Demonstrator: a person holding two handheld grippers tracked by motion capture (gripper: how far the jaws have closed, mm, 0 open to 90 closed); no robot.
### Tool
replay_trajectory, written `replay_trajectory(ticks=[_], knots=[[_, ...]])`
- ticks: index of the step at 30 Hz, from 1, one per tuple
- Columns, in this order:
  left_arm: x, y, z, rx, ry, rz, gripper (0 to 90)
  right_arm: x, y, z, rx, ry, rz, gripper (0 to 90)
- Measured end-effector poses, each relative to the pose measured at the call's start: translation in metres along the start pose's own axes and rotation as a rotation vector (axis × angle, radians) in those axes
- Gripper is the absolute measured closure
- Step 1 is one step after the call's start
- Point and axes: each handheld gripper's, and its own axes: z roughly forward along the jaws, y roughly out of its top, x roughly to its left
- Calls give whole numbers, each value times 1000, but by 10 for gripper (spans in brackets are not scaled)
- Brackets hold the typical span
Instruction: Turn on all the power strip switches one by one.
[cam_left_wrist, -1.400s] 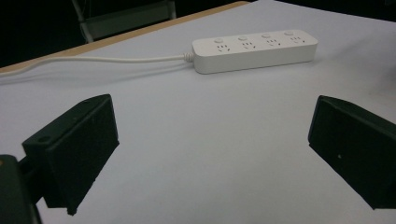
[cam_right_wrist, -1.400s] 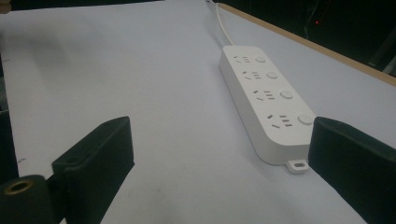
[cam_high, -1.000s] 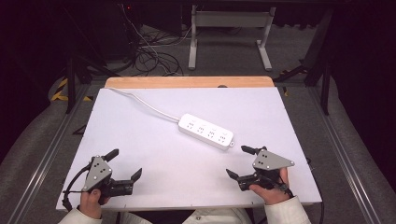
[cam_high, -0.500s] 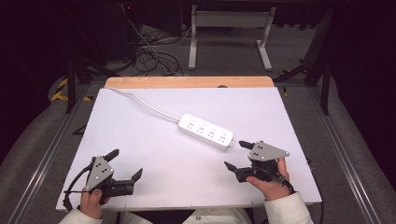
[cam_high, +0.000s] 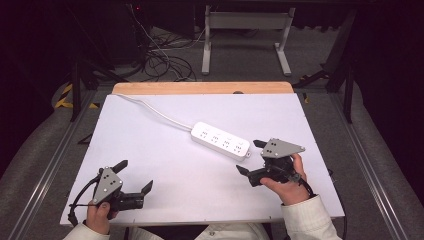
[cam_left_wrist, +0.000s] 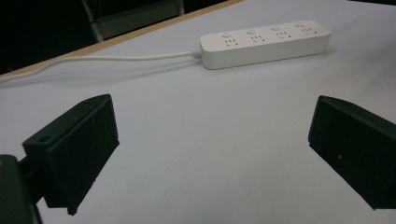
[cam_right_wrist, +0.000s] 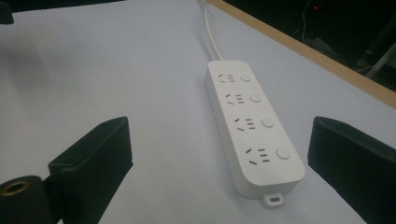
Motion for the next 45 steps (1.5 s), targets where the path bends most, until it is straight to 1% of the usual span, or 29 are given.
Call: replay_trajectory(ticks=[3,5,6,8,11,13,14,15,17,19,21,22,24,25,26,27,28,30,31,32,33,34,35,36,37,38,39,43,45], knots=[[0,0,0,4,1,6,20,-1,4,1,-10,-5,-1,64],[0,0,0,2,0,2,19,-3,8,3,-13,-5,10,51],[0,0,0,0,1,5,19,-6,11,6,-6,-11,23,52],[0,0,0,-1,2,5,20,-7,12,7,-1,-12,25,52],[0,0,0,0,2,5,20,-8,15,10,13,-20,25,86],[0,0,0,0,1,6,20,-9,16,12,20,-17,18,128],[0,0,0,0,2,7,20,-10,18,13,27,-14,6,186],[0,0,0,-1,2,7,20,-10,19,14,29,-6,2,218],[0,0,0,0,2,5,20,-11,20,14,30,0,-4,241],[0,0,0,6,-1,8,19,-11,25,13,22,25,-18,342],[0,0,1,5,-2,5,20,-11,27,13,22,26,-26,363],[0,0,1,6,-4,5,20,-11,32,13,27,12,-42,401],[-1,0,1,9,-6,7,19,-12,34,14,30,12,-44,420],[-1,0,1,10,-5,12,20,-16,39,16,74,27,39,430],[-1,0,1,9,-4,14,20,-19,40,17,79,42,77,497],[-1,0,1,8,-4,14,20,-19,40,17,79,42,77,497],[-1,0,1,8,-4,15,20,-23,45,21,90,78,91,577],[-1,0,1,8,-3,16,20,-27,49,26,135,99,94,663],[-1,0,1,9,-3,16,20,-29,50,30,154,121,110,694],[-1,0,1,9,-2,16,20,-29,50,30,154,121,110,694],[-1,0,1,9,-2,16,20,-34,50,36,171,156,148,768],[-1,0,1,9,-1,16,20,-34,50,36,171,156,148,768],[-1,0,1,8,-2,17,20,-38,49,42,193,146,175,805],[-1,0,1,7,-1,17,20,-38,49,42,193,146,175,805],[-1,0,0,6,-1,17,20,-42,49,48,229,110,176,865],[-1,0,0,6,-1,18,20,-42,49,48,229,110,176,865],[-1,0,0,6,-1,18,20,-45,48,55,265,96,187,900],[-1,0,1,8,0,18,20,-51,46,64,316,76,198,900],[-1,0,1,7,1,18,20,-55,46,70,352,59,202,900]])
